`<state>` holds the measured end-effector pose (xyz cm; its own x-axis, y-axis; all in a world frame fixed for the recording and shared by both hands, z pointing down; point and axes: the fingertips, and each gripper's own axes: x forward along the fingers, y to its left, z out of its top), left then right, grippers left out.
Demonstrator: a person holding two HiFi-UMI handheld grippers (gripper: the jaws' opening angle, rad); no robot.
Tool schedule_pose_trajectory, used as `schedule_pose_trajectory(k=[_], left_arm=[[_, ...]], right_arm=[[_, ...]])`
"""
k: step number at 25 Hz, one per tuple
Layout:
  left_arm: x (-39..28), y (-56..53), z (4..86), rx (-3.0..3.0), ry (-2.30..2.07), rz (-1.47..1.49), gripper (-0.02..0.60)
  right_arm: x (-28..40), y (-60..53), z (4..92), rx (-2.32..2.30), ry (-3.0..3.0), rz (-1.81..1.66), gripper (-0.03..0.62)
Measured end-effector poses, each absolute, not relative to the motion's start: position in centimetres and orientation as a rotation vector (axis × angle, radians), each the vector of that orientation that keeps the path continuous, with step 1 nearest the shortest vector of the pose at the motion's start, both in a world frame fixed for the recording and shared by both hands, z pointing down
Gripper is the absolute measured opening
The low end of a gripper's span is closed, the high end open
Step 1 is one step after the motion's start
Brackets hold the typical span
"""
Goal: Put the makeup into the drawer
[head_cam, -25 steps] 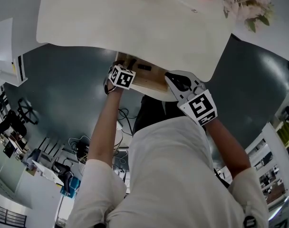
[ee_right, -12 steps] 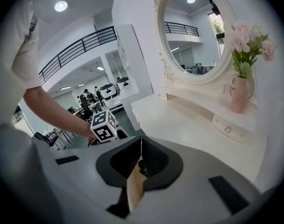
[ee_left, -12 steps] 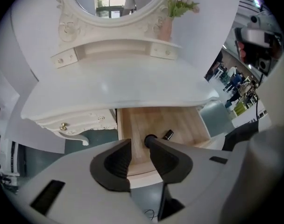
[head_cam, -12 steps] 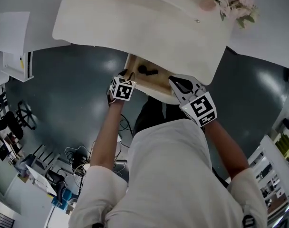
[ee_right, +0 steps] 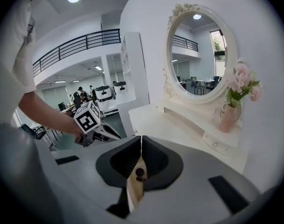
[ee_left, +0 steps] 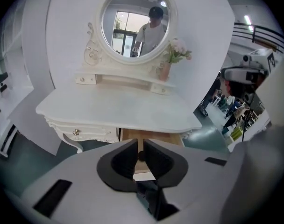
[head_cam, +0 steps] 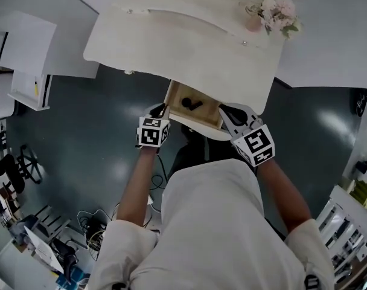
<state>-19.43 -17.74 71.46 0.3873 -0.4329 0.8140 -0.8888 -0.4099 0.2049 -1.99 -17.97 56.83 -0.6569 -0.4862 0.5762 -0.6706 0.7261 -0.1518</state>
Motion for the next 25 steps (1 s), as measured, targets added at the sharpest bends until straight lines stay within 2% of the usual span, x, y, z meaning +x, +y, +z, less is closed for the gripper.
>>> schedule_pose_trajectory(k=[8,25], left_arm=[[-22.4,-18.0,66.8,2.092,-1.191,0.734,0.025],[-17.6,-12.8,57.8,2.200,-1.339,0.504,0.017]], right_arm=[[-2.6,-18.7,54.3,1.040,-2.392,0.477,0.029],[4.0,-13.0,51.2,1.099,-2.444,0.426,0.029]])
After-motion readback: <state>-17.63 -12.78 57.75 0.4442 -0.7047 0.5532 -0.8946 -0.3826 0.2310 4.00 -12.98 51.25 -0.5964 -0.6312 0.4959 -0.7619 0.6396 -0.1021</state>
